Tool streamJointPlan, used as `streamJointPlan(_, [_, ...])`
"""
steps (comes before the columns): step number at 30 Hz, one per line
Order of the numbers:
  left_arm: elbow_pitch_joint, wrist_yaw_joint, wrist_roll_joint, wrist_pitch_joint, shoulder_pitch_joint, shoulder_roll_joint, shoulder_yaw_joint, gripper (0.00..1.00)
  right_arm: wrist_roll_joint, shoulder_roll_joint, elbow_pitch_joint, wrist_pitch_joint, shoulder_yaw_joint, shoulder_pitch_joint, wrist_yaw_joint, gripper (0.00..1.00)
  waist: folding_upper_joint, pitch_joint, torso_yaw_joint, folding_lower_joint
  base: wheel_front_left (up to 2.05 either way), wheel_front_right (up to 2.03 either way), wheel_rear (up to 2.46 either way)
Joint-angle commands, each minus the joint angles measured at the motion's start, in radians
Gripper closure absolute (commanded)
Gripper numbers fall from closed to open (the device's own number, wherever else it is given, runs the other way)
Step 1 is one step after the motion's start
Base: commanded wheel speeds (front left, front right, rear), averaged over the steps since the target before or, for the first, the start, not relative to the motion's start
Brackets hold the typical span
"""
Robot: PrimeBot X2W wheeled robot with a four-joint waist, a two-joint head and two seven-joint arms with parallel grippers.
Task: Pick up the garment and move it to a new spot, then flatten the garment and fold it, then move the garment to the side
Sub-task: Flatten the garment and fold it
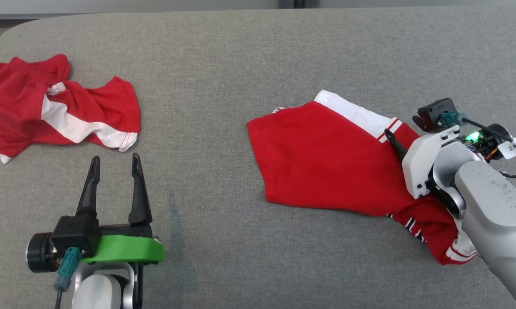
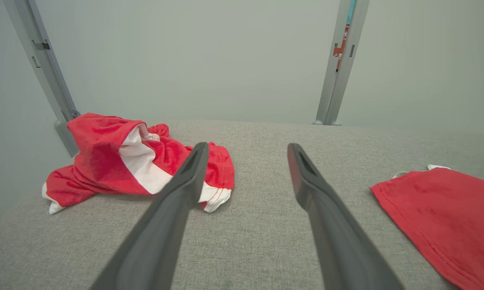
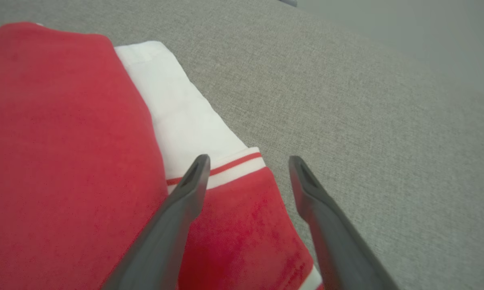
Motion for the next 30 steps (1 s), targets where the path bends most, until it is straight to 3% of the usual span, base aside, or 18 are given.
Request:
streamJointPlan(1, [-0.004, 0.004, -0.001, 0.000, -0.016, 0.002, -0.001, 0.00, 0.011, -0.015, 0.025, 0.015, 0.023, -0.020, -0.001, 0.00, 0.0000, 0.008, 0.007, 0.0000, 0.00, 0.00, 0.00])
streamJointPlan(10, [0.005, 0.006, -0.003, 0.000, -0.030, 0.002, -0.013, 0.00, 0.132, -0.012, 0.150, 0.102, 0.182, -0.033, 0.000, 0.00, 0.0000, 0.005, 0.009, 0.0000, 0.00, 0.00, 0.00])
streamJointPlan(11, [0.005, 0.006, -0.003, 0.000, -0.028, 0.002, -0.014, 0.00, 0.153, -0.007, 0.153, 0.126, 0.203, -0.027, 0.000, 0.04, 0.0000, 0.003, 0.009, 0.0000, 0.00, 0.00, 0.00])
streamJointPlan(12, [0.005, 0.006, -0.003, 0.000, -0.026, 0.002, -0.014, 0.00, 0.177, -0.005, 0.148, 0.148, 0.229, -0.021, 0.002, 0.86, 0.0000, 0.001, 0.009, 0.0000, 0.00, 0.00, 0.00])
streamJointPlan(13, [0.004, 0.006, -0.002, 0.000, -0.024, 0.002, -0.014, 0.00, 0.194, -0.009, 0.143, 0.154, 0.241, -0.024, 0.003, 1.00, 0.0000, 0.001, 0.009, 0.0000, 0.00, 0.00, 0.00])
streamJointPlan(17, [0.007, 0.003, -0.002, 0.000, -0.022, 0.002, -0.016, 0.00, 0.240, -0.039, 0.147, 0.145, 0.270, -0.080, -0.002, 1.00, 0.0000, 0.000, 0.014, 0.0000, 0.00, 0.00, 0.00])
streamJointPlan(21, [0.008, 0.000, -0.002, 0.000, -0.034, 0.002, -0.020, 0.00, 0.237, -0.054, 0.175, 0.019, 0.222, -0.198, -0.002, 1.00, 0.0000, 0.005, 0.028, 0.0000, 0.00, 0.00, 0.00])
streamJointPlan(30, [0.005, 0.004, -0.011, 0.000, -0.045, 0.002, -0.033, 0.00, 0.183, 0.000, 0.444, -0.257, 0.042, -0.399, -0.001, 1.00, 0.0000, 0.016, 0.074, 0.0000, 0.00, 0.00, 0.00])
